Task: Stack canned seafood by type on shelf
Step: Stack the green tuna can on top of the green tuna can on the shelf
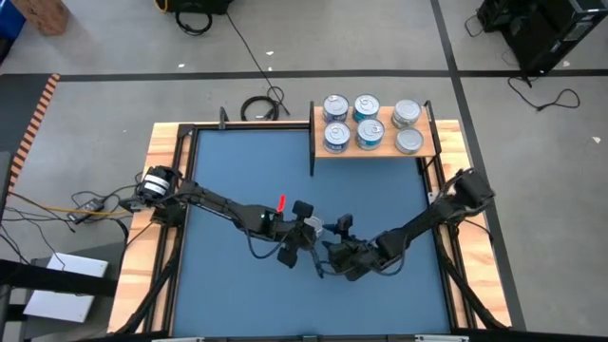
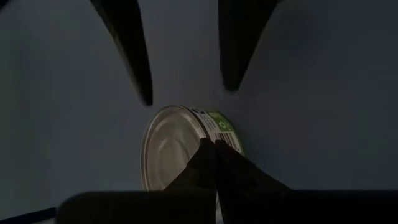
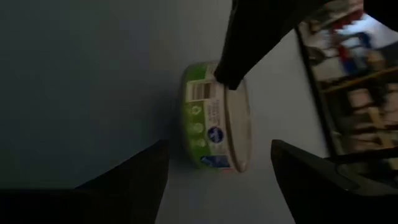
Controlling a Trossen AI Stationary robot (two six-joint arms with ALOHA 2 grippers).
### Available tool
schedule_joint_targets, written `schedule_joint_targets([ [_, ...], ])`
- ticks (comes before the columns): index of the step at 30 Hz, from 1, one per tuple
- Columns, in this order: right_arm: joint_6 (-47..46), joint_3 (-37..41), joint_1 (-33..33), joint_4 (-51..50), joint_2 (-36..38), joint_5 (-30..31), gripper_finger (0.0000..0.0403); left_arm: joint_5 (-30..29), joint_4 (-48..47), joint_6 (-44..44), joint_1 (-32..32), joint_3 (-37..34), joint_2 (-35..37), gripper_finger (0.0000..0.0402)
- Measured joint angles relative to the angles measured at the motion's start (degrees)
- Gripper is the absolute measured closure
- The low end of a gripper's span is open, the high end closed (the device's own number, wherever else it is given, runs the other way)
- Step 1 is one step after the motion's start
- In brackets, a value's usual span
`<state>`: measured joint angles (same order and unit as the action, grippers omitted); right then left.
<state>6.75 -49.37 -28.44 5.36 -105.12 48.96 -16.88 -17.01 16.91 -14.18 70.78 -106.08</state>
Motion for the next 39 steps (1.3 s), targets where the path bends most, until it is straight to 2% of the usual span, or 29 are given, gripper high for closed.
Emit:
schedule_joint_targets([
  [2,0.34,-1.98,0.0,0.05,-2.5,2.42,0.0115,0.07,-0.05,-0.66,-0.02,0.0,0.0,0.0401],
  [9,0.57,-7.5,0.5,-0.01,-8.91,3.05,0.0115,0.06,0.12,-0.91,0.03,0.0,0.03,0.0401],
  [16,3.26,-9.85,0.58,0.39,-10.93,8.88,0.014,0.19,0.54,-1.16,0.05,0.0,0.07,0.0401],
  [20,3.34,-9.85,0.85,0.41,-10.86,8.88,0.0186,0.73,1.32,-2.35,0.12,0.0,0.1,0.0401],
  [24,3.3,-9.83,1.2,0.37,-10.79,7.92,0.0258,1.02,1.29,-2.76,0.14,0.0,0.2,0.0401],
  [28,3.55,-9.85,1.17,0.52,-10.79,8.47,0.0334,6.19,1.55,-5.14,0.0,-0.01,0.17,0.04],
  [32,3.89,-9.83,1.13,0.49,-10.79,9.23,0.0392,7.45,1.43,-5.6,0.09,0.04,0.65,0.0392],
  [35,3.93,-9.83,1.13,0.22,-10.79,9.25,0.0388,5.73,0.96,-5.57,0.14,0.04,2.0,0.0384],
  [39,4.02,-9.83,0.67,-1.45,-10.54,11.95,0.0346,1.21,-1.25,-5.16,0.89,-0.94,3.36,0.0382],
])
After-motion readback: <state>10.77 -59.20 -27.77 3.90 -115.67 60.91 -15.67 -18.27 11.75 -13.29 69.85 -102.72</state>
